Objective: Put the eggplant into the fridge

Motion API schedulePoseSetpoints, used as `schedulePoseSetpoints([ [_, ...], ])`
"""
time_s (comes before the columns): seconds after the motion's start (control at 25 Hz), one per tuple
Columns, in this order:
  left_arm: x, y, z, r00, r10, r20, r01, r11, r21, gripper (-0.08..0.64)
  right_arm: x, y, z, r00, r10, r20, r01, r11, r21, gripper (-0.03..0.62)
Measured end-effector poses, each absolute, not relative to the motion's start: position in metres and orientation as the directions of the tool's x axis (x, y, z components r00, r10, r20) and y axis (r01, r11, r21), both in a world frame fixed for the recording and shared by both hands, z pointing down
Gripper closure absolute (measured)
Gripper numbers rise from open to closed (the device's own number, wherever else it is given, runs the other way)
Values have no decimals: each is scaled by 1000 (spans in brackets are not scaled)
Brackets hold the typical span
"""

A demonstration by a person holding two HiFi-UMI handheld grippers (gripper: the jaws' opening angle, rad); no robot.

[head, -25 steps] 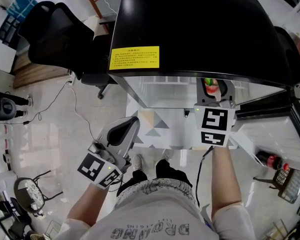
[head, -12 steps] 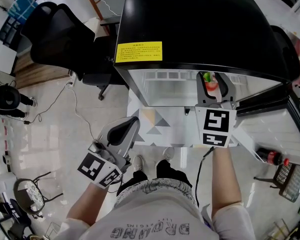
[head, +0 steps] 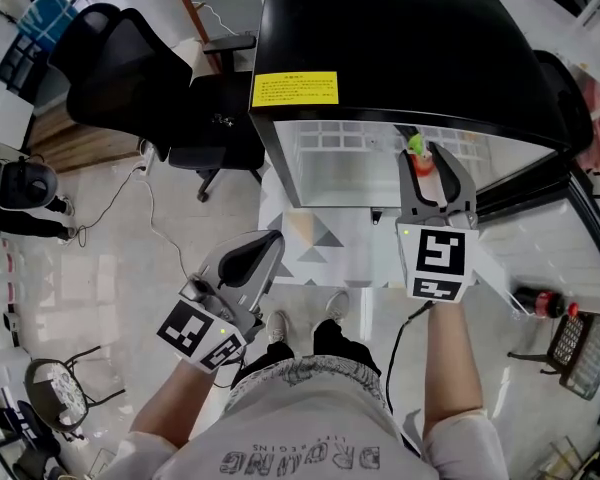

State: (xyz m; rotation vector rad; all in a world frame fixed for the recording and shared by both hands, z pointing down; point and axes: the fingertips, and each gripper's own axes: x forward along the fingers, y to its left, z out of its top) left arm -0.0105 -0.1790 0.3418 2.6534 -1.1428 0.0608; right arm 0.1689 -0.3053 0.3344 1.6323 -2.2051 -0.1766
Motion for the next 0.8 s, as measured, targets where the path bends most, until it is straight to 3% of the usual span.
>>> schedulePoseSetpoints([
  [0.8,-41,-138,326,736,-670,100,-674,-712,194,554,145,-232,324,-206,-960,190,-917,258,306,543],
])
